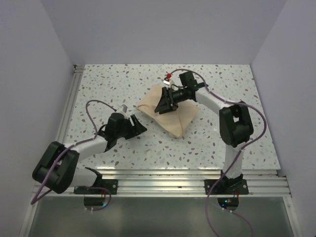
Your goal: Prepare the surgical pack
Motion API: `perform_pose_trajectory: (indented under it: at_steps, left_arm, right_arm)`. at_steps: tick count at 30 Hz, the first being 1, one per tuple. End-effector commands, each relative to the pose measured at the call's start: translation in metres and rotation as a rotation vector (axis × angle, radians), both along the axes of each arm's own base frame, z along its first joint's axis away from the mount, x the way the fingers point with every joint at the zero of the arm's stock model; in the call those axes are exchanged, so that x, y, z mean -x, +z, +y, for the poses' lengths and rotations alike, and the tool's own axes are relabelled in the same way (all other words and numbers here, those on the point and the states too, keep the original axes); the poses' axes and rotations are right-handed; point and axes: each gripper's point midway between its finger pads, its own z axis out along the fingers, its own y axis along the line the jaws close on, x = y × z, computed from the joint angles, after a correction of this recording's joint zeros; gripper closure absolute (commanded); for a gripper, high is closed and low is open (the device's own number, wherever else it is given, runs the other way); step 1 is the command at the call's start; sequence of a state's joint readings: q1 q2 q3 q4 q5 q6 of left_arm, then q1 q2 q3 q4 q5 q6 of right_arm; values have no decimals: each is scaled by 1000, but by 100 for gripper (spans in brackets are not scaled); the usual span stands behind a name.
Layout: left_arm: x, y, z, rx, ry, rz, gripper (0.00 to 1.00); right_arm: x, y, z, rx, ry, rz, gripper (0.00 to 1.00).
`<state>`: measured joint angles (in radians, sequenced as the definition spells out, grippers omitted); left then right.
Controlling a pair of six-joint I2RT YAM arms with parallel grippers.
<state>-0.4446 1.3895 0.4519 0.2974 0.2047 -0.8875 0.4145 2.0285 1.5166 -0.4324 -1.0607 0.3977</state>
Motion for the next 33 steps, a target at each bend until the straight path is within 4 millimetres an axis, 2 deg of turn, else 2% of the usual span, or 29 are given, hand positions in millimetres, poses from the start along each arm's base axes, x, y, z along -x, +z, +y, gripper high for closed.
perform_pose_trajectory:
  at_steps: [1,2,3,4,5,6,9,15,20,26,28,30,31,33]
  left_arm:
    - [10,4,34,-184,14,-24,30]
    - [7,10,41,-216,31,-45,29]
    - [-1,32,43,-221,31,-118,28]
    - [5,31,49,-256,27,-92,27]
    - [3,38,52,-267,30,-110,25]
    - [-4,54,53,-263,36,-147,24]
    - [-11,67,61,-296,26,-172,23]
    - [-23,90,75,-325,57,-229,16]
    - [-33,100,78,-353,56,-253,15]
    - [-37,109,84,-385,74,-284,15]
    - [-36,110,85,-389,75,-286,15]
    - [-37,110,84,-387,73,-287,15]
    - [-37,109,83,-386,71,-285,15]
    - [-38,106,82,-384,64,-273,15]
  right_arm:
    - [-8,47,-12,58,-52,-238,39]
    - [-13,52,-21,103,-92,-286,38]
    - [-17,50,-29,149,-121,-314,38]
    - [-31,40,-42,251,-194,-351,38]
    - [-37,37,-51,300,-234,-372,38]
    - [-41,36,-59,343,-269,-395,38]
    - [-56,17,-84,507,-353,-414,38]
    - [-69,-9,-106,665,-392,-413,39]
    - [-72,-33,-109,710,-375,-384,39]
    - [-70,-49,-94,653,-316,-347,46]
    - [-65,-50,-85,600,-289,-335,55]
    - [-54,-39,-66,473,-232,-321,62]
    - [-49,-39,-64,454,-222,-310,71]
    - [-37,-26,-53,377,-175,-314,87]
